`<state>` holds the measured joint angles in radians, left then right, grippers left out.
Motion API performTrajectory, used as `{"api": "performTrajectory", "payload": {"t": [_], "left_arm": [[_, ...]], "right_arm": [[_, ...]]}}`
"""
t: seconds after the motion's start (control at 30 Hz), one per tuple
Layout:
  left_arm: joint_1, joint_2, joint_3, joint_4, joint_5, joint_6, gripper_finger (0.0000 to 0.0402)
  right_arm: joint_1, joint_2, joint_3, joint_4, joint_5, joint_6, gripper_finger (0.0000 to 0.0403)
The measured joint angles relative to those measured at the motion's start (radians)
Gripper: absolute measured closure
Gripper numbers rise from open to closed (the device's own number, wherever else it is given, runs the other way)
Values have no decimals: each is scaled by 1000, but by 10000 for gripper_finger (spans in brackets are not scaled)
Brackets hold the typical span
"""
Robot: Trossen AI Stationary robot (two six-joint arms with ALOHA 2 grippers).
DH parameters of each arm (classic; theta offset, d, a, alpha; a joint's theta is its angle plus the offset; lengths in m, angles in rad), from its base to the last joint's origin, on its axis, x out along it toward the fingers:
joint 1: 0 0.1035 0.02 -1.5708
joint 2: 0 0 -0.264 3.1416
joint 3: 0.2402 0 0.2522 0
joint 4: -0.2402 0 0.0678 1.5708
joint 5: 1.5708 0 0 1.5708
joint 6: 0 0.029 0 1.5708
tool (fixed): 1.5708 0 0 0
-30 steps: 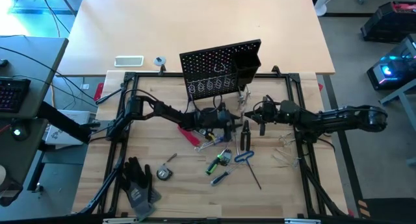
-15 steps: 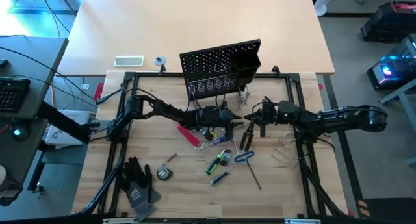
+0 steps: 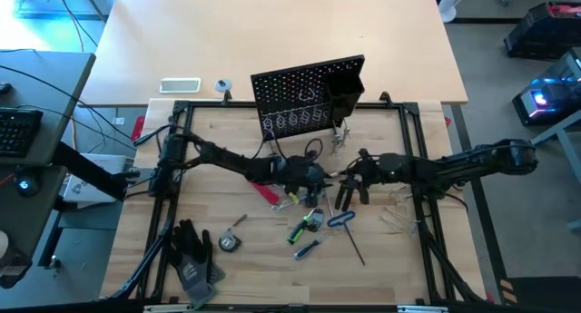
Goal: Hang tools onto peg board
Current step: Hang the left wrench onto the pegboard
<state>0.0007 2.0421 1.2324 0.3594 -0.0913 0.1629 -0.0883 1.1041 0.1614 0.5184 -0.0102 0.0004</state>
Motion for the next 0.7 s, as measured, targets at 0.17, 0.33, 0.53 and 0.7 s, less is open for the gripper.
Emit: {"api": "performTrajectory", "payload": {"t": [0.17,0.33,0.53,0.7], "left_arm": [[-52,-89,0,-218,-130,56,300],[-94,-139,-19,-335,-140,12,300],[-134,-151,-72,-347,-172,-24,300],[-156,-151,-110,-347,-187,-51,300]], "right_arm": [[10,162,139,-112,22,-94,261],[-8,328,240,-179,14,-136,261],[-19,484,317,-163,45,-159,253],[-23,549,371,-219,68,-163,250]]}}
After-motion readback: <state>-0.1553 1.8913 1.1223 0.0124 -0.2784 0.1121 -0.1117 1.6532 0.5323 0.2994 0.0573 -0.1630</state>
